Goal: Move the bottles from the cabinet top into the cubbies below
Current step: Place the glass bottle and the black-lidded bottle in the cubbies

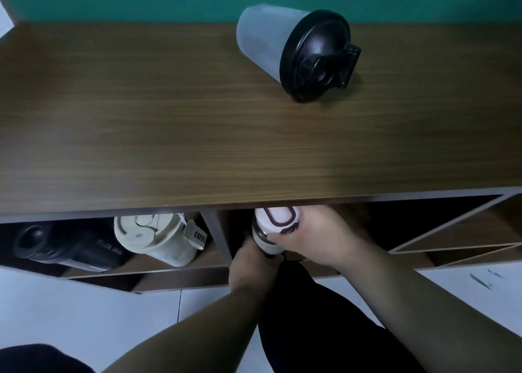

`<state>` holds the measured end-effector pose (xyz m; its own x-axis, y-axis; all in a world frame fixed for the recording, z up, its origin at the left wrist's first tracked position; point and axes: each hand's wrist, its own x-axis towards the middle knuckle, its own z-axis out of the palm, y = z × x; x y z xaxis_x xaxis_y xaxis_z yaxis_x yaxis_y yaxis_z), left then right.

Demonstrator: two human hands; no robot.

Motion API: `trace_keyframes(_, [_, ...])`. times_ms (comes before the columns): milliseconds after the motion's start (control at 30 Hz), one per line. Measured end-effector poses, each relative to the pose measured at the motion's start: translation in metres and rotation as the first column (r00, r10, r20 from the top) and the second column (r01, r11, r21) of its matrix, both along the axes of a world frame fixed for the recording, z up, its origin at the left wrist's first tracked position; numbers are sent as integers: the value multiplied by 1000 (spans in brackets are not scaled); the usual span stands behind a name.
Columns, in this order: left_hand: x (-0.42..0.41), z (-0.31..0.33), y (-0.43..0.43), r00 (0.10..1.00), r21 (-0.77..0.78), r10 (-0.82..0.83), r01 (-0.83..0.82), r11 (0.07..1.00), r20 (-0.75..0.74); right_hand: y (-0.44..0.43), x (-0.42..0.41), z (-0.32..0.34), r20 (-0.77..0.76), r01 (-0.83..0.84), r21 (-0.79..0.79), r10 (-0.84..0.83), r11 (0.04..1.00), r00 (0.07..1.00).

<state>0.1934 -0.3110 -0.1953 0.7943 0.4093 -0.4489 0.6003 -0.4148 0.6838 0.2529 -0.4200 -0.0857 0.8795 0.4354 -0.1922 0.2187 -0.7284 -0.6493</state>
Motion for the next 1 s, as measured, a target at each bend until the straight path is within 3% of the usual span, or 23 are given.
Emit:
trace_keyframes(200, [0,4,1,1000,-6,-5,5,1000,-14,-1,3,-13,83,55,-122,-45,991,996])
trace_keyframes(400, [-3,2,7,998,-38,-60,60,997,10,2,1,-18,150,99,-130,-79,987,985])
trace_keyframes(800, [-29,5,16,994,-200,-70,85,976,82,-23,-18,4,11,126,-31,-126,992,992])
trace_keyframes(1000, [-69,65,25,971,-369,-201,235,899,127,-46,-54,39,-11,154,40,-154,987,988])
